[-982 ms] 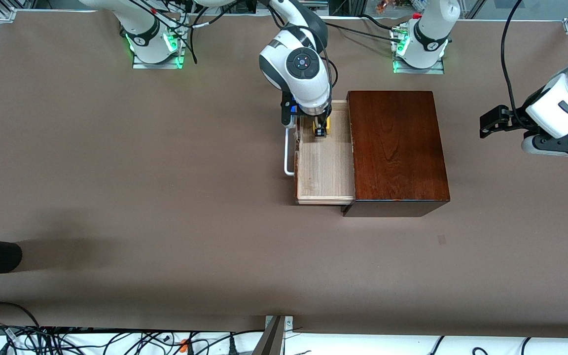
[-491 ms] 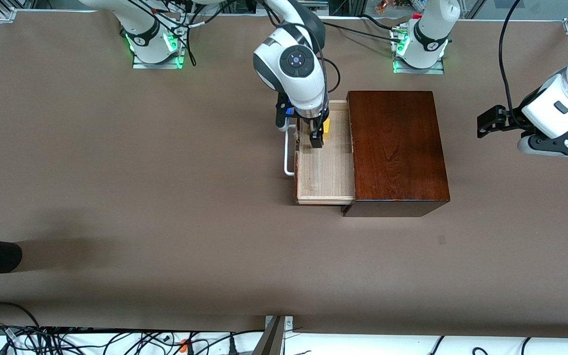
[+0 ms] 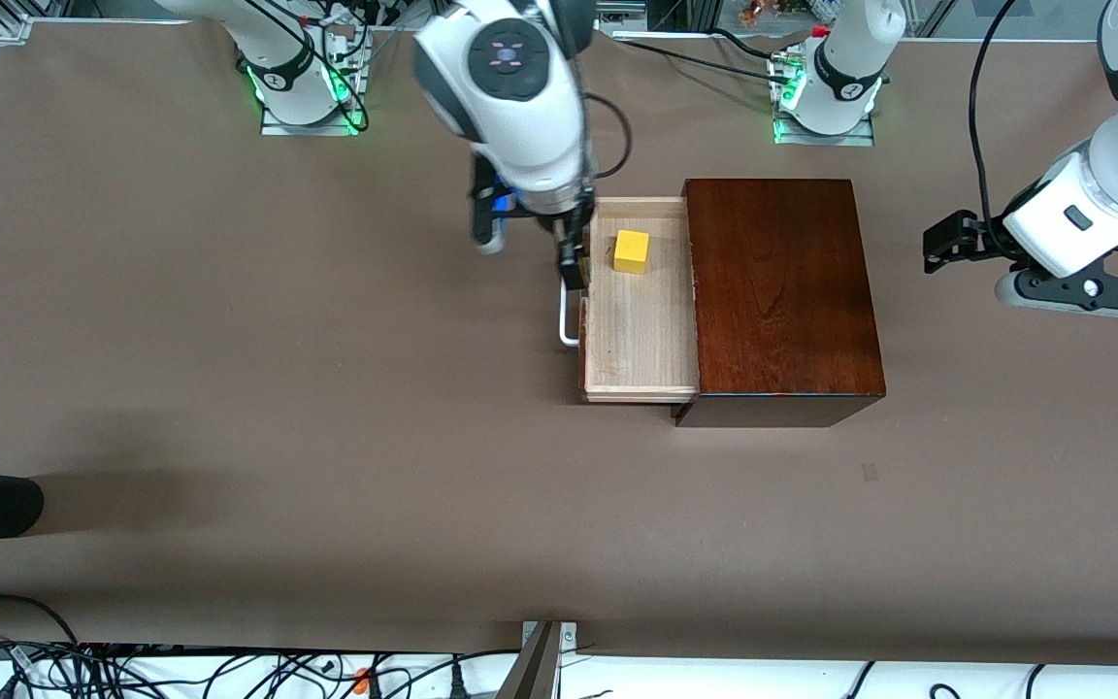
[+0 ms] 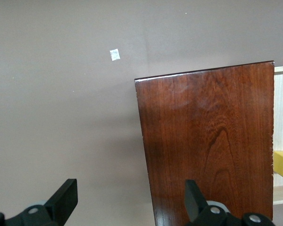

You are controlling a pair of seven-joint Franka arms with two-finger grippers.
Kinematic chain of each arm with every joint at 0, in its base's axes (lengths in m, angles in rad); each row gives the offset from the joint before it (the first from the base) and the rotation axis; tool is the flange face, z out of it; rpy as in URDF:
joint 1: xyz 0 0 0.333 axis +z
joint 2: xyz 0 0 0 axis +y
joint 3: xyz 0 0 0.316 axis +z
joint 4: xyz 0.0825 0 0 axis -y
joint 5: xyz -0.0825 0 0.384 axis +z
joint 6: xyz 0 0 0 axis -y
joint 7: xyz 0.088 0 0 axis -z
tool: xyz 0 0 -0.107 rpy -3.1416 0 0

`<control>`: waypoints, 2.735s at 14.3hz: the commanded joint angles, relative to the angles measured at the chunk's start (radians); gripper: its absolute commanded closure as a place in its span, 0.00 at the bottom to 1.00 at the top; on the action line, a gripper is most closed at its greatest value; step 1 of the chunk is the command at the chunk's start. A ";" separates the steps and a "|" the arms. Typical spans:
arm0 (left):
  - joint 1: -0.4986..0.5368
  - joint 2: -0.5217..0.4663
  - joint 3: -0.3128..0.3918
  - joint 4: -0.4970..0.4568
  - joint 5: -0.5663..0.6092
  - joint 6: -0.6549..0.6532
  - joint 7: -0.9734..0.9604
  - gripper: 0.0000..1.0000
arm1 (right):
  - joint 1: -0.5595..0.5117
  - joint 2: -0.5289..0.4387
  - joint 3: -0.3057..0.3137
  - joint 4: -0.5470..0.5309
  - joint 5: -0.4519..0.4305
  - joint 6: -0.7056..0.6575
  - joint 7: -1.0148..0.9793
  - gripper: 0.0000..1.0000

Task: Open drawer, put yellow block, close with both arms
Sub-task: 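Open the right gripper to drop the cube into the drawer, then withdraw the right gripper while the left gripper moves to the drawer handle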

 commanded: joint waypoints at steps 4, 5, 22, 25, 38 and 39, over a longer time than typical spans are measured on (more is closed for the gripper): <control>-0.022 0.014 -0.103 0.001 0.008 -0.004 -0.010 0.00 | -0.010 -0.051 -0.189 -0.016 0.007 -0.197 -0.580 0.00; -0.035 0.021 -0.109 0.005 0.006 -0.004 0.001 0.00 | -0.010 -0.051 -0.231 -0.017 0.007 -0.238 -0.666 0.00; -0.503 0.365 -0.178 0.121 -0.041 0.315 0.758 0.00 | -0.482 -0.310 -0.140 -0.240 -0.197 -0.314 -1.810 0.00; -0.543 0.437 -0.178 0.150 -0.041 0.335 0.880 0.00 | -0.658 -0.367 0.025 -0.261 -0.239 -0.326 -1.914 0.00; -0.563 0.545 -0.174 0.130 0.037 0.428 0.840 0.00 | -1.056 -0.554 0.361 -0.430 -0.271 -0.260 -2.152 0.00; -0.562 0.545 -0.169 0.124 0.038 0.411 0.843 0.00 | -1.056 -0.556 0.359 -0.427 -0.282 -0.271 -2.152 0.00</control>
